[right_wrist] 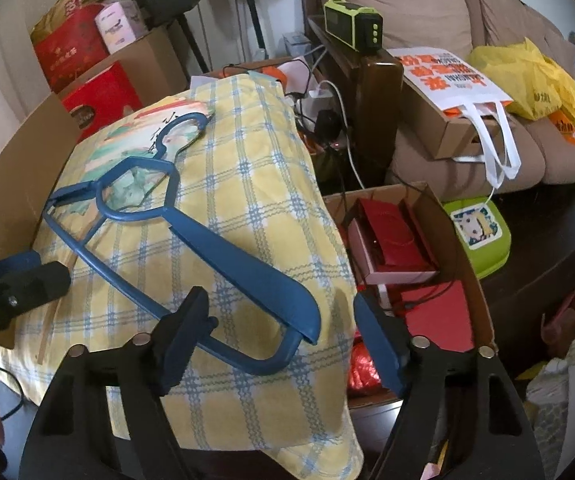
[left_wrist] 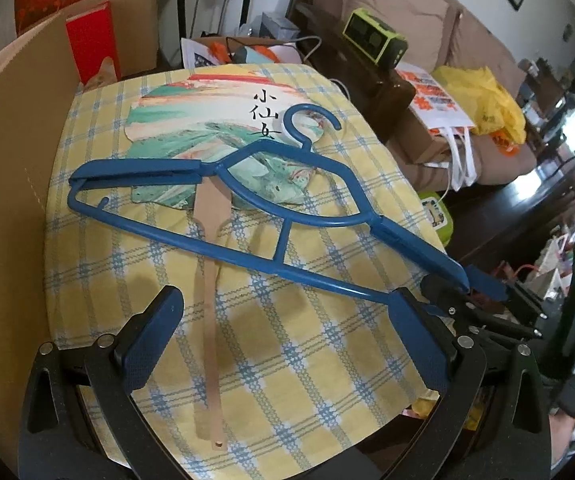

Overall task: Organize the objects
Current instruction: 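Move both grippers toward the blue hanger on the table, then close the left gripper on the hanger bar while the right gripper grasps the hanger hook end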

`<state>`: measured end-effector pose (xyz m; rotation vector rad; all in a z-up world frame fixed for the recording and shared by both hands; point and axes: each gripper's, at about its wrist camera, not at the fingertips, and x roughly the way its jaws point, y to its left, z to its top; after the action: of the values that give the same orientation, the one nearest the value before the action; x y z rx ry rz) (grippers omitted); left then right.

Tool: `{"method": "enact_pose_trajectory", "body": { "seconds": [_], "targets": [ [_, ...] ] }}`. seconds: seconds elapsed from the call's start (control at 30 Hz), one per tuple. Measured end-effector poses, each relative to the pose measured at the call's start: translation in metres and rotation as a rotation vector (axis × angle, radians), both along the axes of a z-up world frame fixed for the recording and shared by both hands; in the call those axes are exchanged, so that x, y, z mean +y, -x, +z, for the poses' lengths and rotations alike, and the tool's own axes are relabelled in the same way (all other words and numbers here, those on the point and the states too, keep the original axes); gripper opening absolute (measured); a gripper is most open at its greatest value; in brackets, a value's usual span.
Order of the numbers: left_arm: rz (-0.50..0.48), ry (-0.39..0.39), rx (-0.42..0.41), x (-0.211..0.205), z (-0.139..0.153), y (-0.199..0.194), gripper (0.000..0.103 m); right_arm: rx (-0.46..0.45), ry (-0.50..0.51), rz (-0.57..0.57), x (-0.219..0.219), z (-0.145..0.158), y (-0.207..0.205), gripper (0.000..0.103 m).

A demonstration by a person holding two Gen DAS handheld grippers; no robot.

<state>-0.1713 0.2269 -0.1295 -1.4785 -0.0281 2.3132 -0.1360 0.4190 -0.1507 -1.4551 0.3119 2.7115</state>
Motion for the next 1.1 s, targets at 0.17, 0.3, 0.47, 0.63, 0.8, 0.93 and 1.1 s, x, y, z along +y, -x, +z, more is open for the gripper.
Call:
{"method": "enact_pose_trajectory", "body": {
  "seconds": [0.17,0.3,0.47,0.63,0.8,0.93,1.1],
  "targets": [
    [0.011,-0.028,-0.032,-0.001,-0.006,0.002,0.094,0.012,0.019,-0.016,-0.005,0.0,-0.002,0.057],
    [0.026,-0.069,-0.078,-0.005,-0.014,0.004,0.093,0.026,0.0,-0.032,-0.008,0.001,-0.005,0.057],
    [0.063,-0.138,-0.092,-0.011,-0.014,0.007,0.093,0.043,0.009,-0.056,-0.012,0.008,-0.015,0.056],
    [0.076,-0.194,-0.102,-0.014,-0.013,0.007,0.069,0.063,0.029,-0.026,-0.021,0.016,-0.028,0.039],
    [0.068,-0.178,-0.135,-0.011,-0.021,0.008,0.039,0.069,0.03,0.013,-0.035,0.021,-0.031,0.039],
    [0.072,-0.184,-0.117,-0.012,-0.023,0.005,0.029,0.062,0.04,0.036,-0.041,0.021,-0.031,0.039],
    [0.08,-0.208,-0.101,-0.015,-0.021,0.005,0.026,0.067,0.025,0.024,-0.038,0.023,-0.033,0.039]
  ]
}}
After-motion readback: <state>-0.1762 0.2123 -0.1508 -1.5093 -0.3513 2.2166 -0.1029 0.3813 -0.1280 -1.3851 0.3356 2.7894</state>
